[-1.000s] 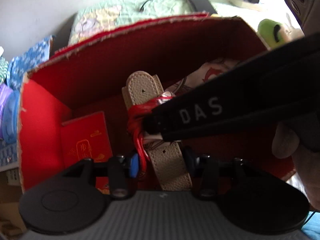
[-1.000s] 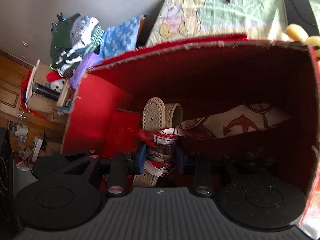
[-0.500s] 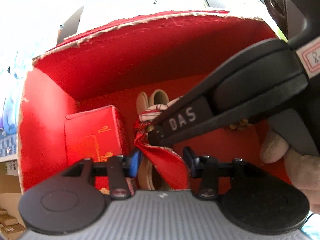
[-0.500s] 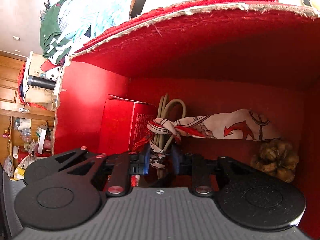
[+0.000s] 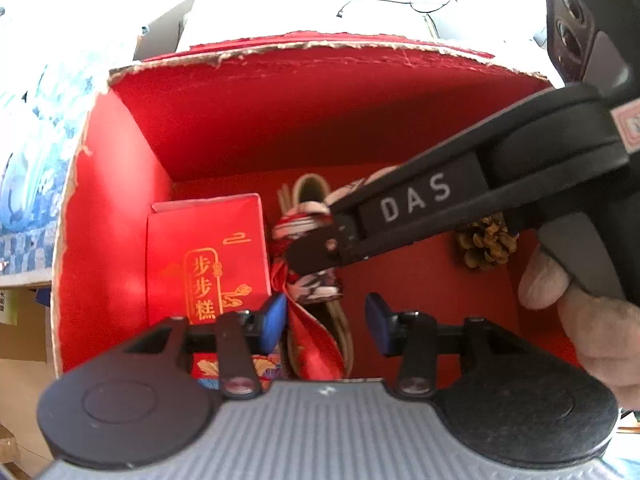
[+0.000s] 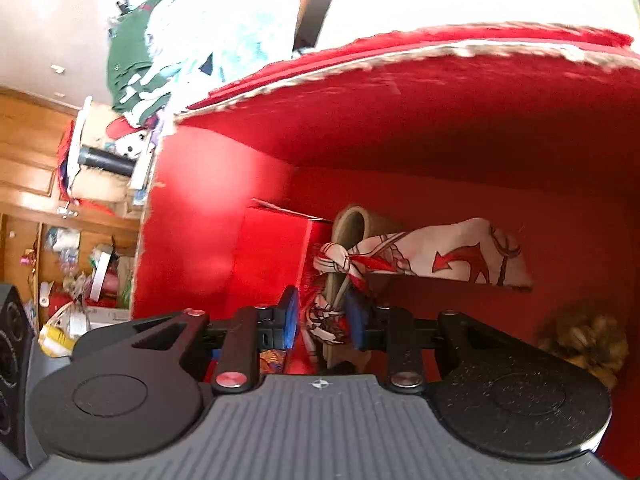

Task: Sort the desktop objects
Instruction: 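Lower the strap bundle into the box beside the red gift box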

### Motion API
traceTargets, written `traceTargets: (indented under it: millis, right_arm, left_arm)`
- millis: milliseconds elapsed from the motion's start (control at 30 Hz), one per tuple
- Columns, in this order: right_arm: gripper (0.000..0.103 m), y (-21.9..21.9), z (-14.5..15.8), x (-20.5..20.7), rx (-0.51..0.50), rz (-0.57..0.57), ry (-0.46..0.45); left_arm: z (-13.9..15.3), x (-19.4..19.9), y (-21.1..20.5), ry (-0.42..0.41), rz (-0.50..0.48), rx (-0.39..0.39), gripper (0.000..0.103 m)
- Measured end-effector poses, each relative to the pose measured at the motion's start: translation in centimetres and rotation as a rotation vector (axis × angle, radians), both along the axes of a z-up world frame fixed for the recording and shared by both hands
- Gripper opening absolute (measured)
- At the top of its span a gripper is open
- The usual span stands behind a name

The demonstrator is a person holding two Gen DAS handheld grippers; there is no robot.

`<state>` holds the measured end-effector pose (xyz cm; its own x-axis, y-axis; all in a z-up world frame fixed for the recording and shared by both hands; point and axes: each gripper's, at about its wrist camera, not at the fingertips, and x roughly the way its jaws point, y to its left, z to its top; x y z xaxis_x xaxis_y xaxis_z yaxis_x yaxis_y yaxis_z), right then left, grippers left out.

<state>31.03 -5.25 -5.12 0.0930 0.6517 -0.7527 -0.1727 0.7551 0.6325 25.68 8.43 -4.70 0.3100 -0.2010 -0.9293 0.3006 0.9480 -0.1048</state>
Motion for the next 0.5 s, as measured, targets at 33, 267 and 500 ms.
traceTargets:
  millis: [33, 267, 500]
  right_arm:
    - [0.030, 0.0, -0.1, 0.0, -0.004, -0.003, 0.001]
    - [0.030, -1.2, 0.5, -0.8, -0.049, -0.075, -0.029]
    - [0.033, -0.4, 0.5, -0.6, -0.118, -0.036, -0.043]
  left_arm:
    - [-0.1, 0.0, 0.0, 0.000, 0.001, 0.000, 0.046]
    - [-0.2, 0.1, -0.1, 0.001, 0.018, -0.005, 0.047]
    - [-0.2, 0.2, 0.1, 0.002, 0.033, -0.013, 0.047]
